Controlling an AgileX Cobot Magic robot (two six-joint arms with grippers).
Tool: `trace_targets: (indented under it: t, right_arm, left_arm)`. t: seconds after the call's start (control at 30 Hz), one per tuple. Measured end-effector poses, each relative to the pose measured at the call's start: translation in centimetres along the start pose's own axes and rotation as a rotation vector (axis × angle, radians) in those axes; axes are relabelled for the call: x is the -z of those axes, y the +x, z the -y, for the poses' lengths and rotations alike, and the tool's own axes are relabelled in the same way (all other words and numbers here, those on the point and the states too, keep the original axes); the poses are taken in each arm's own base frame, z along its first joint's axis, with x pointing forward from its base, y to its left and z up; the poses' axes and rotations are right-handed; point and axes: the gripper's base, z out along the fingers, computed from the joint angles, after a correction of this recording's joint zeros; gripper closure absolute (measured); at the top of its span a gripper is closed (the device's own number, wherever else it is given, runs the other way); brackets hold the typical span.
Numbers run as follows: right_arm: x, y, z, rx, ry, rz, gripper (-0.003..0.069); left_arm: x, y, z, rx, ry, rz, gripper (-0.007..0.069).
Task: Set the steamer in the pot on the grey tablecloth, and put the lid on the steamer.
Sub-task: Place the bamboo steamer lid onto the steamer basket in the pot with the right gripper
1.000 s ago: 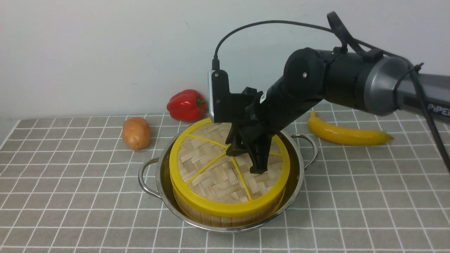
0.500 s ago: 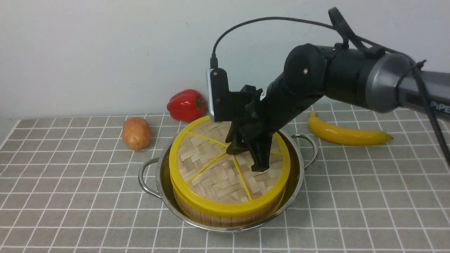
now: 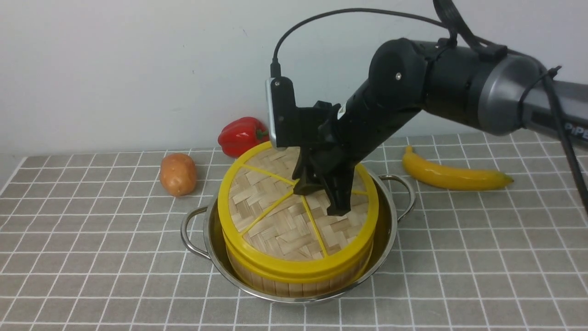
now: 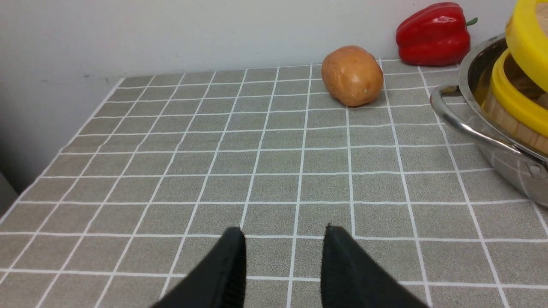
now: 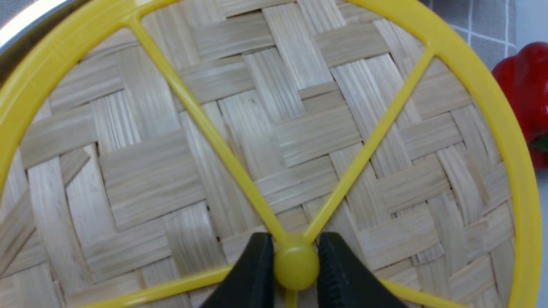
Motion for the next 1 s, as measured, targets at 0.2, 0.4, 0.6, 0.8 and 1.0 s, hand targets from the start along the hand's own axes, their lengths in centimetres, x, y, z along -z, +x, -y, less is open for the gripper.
trace_targets:
  t: [0.2,0.4,0.6,0.8,1.0]
  right_arm:
    - [-0.8,0.3,0.0,-0.005,-0.002,-0.006,0.0513]
    - [-0.9,0.3,0.1,0.001,0.001,-0.005,0.0513]
    - [-1.6,0.5,0.1,0.002,-0.003,-0.010,0.0513]
    - [-2.1,0.7,0.1,-0.002,-0.001,-0.012,0.0513]
    - [-2.1,0.7,0.1,-0.002,-0.002,-0.011,0.0513]
  left_arm:
    - [0.0,0.0,0.0,-0.002,0.000,0.000,0.0382]
    - [0.0,0.0,0.0,-0.002,0.000,0.000,0.0382]
    - [0.0,0.0,0.0,-0.002,0.000,0.000,0.0382]
    - [0.0,0.0,0.0,-0.002,0.000,0.000,0.0382]
    - [0.0,0.0,0.0,-0.002,0.000,0.000,0.0382]
